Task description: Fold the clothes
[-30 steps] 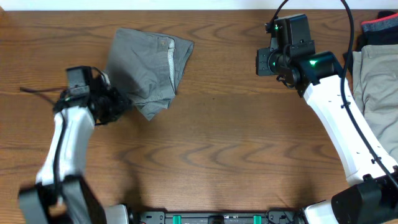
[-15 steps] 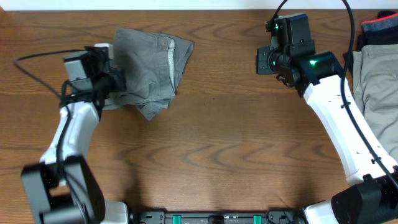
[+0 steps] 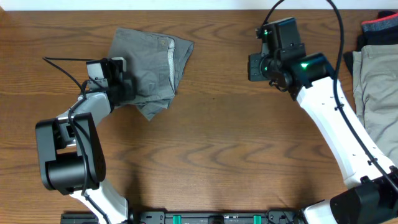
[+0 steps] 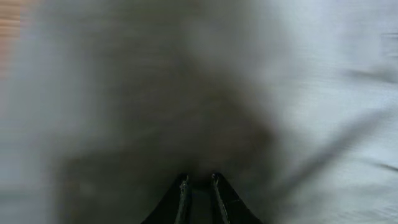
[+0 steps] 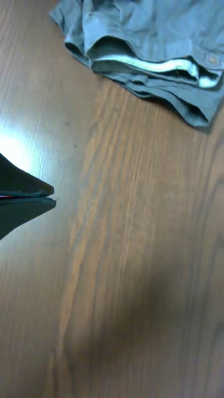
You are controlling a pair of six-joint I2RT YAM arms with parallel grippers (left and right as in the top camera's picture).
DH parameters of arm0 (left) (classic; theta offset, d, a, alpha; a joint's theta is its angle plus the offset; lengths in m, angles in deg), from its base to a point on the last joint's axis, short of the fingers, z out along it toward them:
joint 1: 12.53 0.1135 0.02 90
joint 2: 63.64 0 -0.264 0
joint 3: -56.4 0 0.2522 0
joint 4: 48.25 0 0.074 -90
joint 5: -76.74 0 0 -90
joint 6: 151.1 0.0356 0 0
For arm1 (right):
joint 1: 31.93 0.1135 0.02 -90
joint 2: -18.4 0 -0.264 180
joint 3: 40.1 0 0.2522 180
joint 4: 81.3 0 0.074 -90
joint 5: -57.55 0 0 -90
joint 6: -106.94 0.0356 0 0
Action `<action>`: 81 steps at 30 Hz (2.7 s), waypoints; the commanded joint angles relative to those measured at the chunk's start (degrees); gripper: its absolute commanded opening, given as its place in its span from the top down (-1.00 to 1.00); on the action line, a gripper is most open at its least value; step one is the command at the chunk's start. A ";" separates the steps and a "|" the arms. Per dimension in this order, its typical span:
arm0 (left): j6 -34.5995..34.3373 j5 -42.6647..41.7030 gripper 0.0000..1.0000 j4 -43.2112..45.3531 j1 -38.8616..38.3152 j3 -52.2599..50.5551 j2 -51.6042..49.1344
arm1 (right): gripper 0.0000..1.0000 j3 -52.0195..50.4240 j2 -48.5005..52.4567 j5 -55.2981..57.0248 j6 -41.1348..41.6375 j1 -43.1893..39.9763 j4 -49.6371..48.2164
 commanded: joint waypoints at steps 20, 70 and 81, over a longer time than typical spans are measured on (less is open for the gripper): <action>-17.57 12.37 0.78 -8.98 7.28 4.59 -11.52 | 0.97 -0.09 0.55 0.04 4.00 1.95 0.44; 4.87 7.02 0.88 -6.43 2.67 12.81 -16.92 | 0.97 -0.09 0.66 0.02 3.98 2.01 -2.23; -2.21 5.09 0.88 -6.64 5.84 13.73 -16.98 | 0.97 -0.09 0.66 0.02 3.96 2.01 -1.16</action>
